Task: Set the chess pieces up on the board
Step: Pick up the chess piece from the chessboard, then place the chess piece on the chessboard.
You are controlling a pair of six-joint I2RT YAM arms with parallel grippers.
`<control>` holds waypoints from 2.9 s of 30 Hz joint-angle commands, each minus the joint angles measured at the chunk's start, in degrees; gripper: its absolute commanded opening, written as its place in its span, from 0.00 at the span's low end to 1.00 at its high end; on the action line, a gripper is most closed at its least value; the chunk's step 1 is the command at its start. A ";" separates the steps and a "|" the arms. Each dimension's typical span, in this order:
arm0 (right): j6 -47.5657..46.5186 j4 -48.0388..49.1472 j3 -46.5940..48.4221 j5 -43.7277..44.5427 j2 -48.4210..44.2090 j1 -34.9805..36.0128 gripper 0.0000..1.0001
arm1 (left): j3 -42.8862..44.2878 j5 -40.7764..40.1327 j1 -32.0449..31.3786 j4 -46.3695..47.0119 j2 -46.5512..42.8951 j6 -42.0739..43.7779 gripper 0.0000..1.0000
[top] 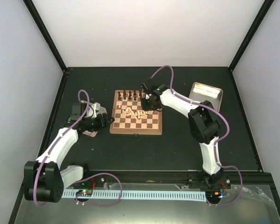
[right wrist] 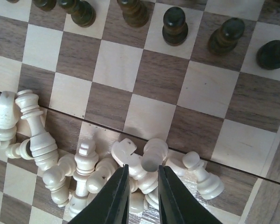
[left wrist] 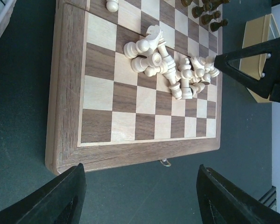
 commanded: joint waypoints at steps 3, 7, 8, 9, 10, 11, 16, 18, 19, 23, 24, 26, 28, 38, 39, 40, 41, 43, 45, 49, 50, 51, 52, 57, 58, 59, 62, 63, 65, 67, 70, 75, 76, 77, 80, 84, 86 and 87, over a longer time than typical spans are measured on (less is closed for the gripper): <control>0.18 -4.27 5.05 3.31 2.69 0.08 0.20 | 0.31 1.03 -0.29 -0.05 0.86 1.25 0.67; -0.23 -5.78 7.04 3.02 4.11 0.05 0.19 | 0.22 1.08 -0.29 -0.03 1.00 1.23 0.68; -0.26 -6.14 7.48 2.93 4.34 0.06 0.19 | 0.18 1.00 -0.25 -0.03 0.98 1.20 0.67; -0.28 -6.49 7.80 2.92 4.60 0.03 0.19 | 0.22 1.09 -0.28 -0.07 1.08 1.18 0.67; -0.30 -6.78 8.00 2.92 4.83 0.02 0.19 | 0.18 1.10 -0.29 -0.11 1.05 1.29 0.68; -0.25 -6.94 8.18 2.84 4.95 0.05 0.19 | 0.22 1.06 -0.29 -0.14 1.07 1.32 0.68; -0.60 -8.62 10.05 2.21 6.28 0.00 0.20 | 0.37 1.18 -0.29 -0.30 1.03 1.26 0.68; -0.79 -9.34 10.95 1.73 6.96 0.06 0.20 | 0.40 1.19 -0.29 -0.32 1.03 1.26 0.68; -0.87 -9.64 11.35 1.66 7.19 0.08 0.20 | 0.40 1.27 -0.29 -0.36 1.05 1.33 0.68; -0.96 -10.09 11.69 1.61 7.41 0.00 0.20 | 0.57 1.43 -0.28 -0.50 0.79 1.33 0.68; -1.13 -10.32 11.93 1.60 7.59 0.06 0.20 | 0.62 1.36 -0.29 -0.56 0.71 1.32 0.68; -1.15 -10.85 12.31 1.60 7.70 0.05 0.20 | 0.73 1.46 -0.28 -0.64 0.56 1.26 0.68; -1.32 -11.36 12.64 1.60 7.88 0.07 0.22 | 0.79 1.53 -0.28 -0.93 0.20 1.18 0.68; -1.19 -11.39 13.26 3.30 9.22 0.08 0.12 | 1.54 2.13 -0.28 -4.27 -6.35 -0.09 0.68; -1.19 -10.89 13.02 3.66 9.11 0.06 0.06 | 1.54 2.09 -0.29 -4.76 -7.86 -0.30 0.68; -1.15 -10.14 12.38 4.04 8.76 0.04 0.03 | 1.56 1.96 -0.25 -5.23 -8.92 -0.33 0.68; -1.17 -9.05 11.60 4.20 8.04 0.03 0.02 | 1.62 1.96 -0.28 -5.77 -9.92 -0.35 0.68; -1.32 -7.25 9.57 4.38 6.16 0.02 0.01 | 1.71 1.96 -0.23 -6.78 -11.72 -0.36 0.68; -1.51 -4.57 6.26 4.10 2.38 0.05 0.01 | 1.55 1.67 -0.28 -7.49 -13.25 -0.29 0.68; -0.01 1.44 -2.65 4.31 -6.30 0.06 0.01 | 0.65 1.61 -0.27 -8.14 -15.31 -0.17 0.68; 0.34 2.13 -4.81 4.42 -8.24 0.08 0.01 | 0.42 1.65 -0.29 -8.30 -15.58 -0.16 0.68; 0.67 2.95 -7.22 4.33 -9.75 0.01 0.01 | 0.28 1.74 -0.29 -8.48 -15.86 -0.11 0.68; 0.95 3.55 -9.61 4.25 -11.14 0.06 0.01 | 0.23 1.81 -0.27 -8.65 -16.07 -0.06 0.69; 1.60 5.18 -16.74 3.34 -13.91 0.06 0.01 | -0.12 2.04 -0.29 -8.85 -16.60 0.81 0.70; 1.43 4.77 -16.75 3.16 -13.78 0.02 0.01 | -0.21 2.05 -0.27 -8.62 -16.49 0.84 0.70; 1.34 4.03 -16.61 2.98 -13.47 0.04 0.01 | -0.17 2.02 -0.27 -8.50 -16.28 0.91 0.70; 1.17 1.75 -15.92 3.07 -12.15 0.04 0.01 | 0.03 2.20 -0.38 -8.45 -15.63 1.18 0.70; 1.09 1.28 -15.96 3.42 -11.74 0.07 0.01 | -0.06 2.11 -0.33 -8.39 -15.51 1.21 0.70; 0.91 0.83 -16.06 3.93 -10.74 0.04 0.01 | -0.32 2.15 -0.35 -8.23 -15.54 1.33 0.70; 0.73 0.47 -15.62 4.10 -9.59 0.06 0.01 | -0.75 2.09 -0.38 -7.86 -15.62 1.04 0.70; 0.80 -1.24 -14.08 5.50 -8.36 0.05 0.01 | -1.26 2.70 -0.42 -7.20 -15.30 0.94 0.71; -0.04 -3.59 -14.15 5.98 -7.86 0.13 0.01 | -1.11 2.79 -0.45 -7.06 -13.68 2.05 0.71; -0.47 -3.97 -14.35 6.20 -7.92 0.15 0.01 | -1.03 2.77 -0.41 -6.87 -13.33 2.14 0.71; -0.73 -4.30 -14.71 6.32 -8.01 0.15 0.01 | -0.97 2.71 -0.46 -6.62 -12.97 2.18 0.71; -1.84 -5.64 -15.43 5.96 -8.69 0.31 0.02 | -0.39 2.78 -0.47 -5.99 -11.86 2.13 0.71; -2.97 -5.49 -15.64 2.99 -9.34 0.34 0.02 | 0.31 1.55 -0.62 -5.51 -10.13 2.20 0.71; -2.92 -5.84 -14.84 2.28 -8.81 0.33 0.03 | 0.83 0.20 -0.89 -5.85 -9.05 2.22 0.71; -2.97 -5.98 -14.62 1.54 -8.67 0.36 0.03 | 1.25 -0.45 -0.98 -6.36 -8.40 2.34 0.71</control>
